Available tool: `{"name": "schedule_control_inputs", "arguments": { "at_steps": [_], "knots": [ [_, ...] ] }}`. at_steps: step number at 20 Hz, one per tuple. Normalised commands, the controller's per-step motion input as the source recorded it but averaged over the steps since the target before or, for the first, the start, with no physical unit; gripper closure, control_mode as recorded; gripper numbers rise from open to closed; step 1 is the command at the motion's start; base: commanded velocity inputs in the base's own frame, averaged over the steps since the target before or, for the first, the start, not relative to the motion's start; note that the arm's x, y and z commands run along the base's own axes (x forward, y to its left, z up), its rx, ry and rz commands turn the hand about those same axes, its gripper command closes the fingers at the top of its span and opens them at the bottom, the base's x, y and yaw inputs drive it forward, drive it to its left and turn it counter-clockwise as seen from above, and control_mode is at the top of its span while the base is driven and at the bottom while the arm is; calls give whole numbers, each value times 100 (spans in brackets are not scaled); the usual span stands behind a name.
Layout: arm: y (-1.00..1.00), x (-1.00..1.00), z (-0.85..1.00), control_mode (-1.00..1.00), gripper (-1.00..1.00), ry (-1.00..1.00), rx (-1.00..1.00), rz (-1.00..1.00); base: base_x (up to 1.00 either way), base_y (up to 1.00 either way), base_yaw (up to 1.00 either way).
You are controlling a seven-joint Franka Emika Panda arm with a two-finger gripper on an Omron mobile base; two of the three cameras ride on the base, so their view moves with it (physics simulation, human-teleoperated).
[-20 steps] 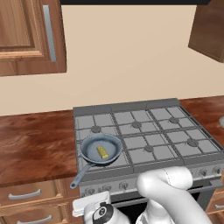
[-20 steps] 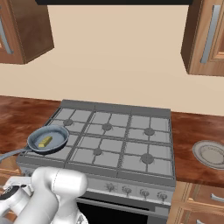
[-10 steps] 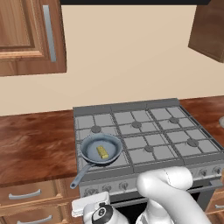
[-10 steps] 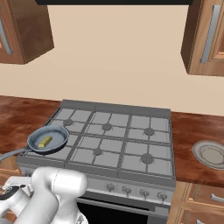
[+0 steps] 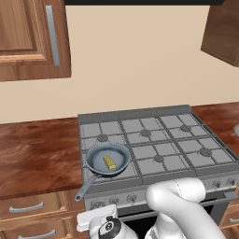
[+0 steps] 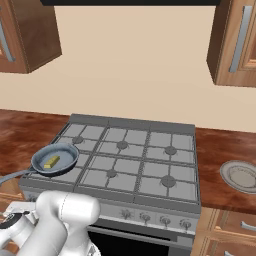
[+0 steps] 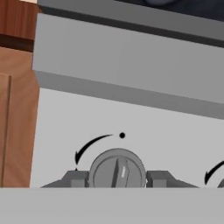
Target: Pick up the butter stick and place it in the pan. Then turn on the burner for the pan.
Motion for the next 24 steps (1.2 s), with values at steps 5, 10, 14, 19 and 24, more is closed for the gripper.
{"name": "schedule_control_inputs", "arguments": {
  "at_steps": [5,10,14,19,24],
  "knots": [
    [0,11,0,-100,100,0,0,0,0,0,0],
    [0,20,0,-100,100,0,-3,0,0,0,0],
    [0,27,0,-100,100,2,-7,0,0,0,0],
    [0,26,0,-100,100,0,-12,0,0,0,0],
    [0,9,0,-100,100,0,-18,0,0,0,0]
  ]
}}
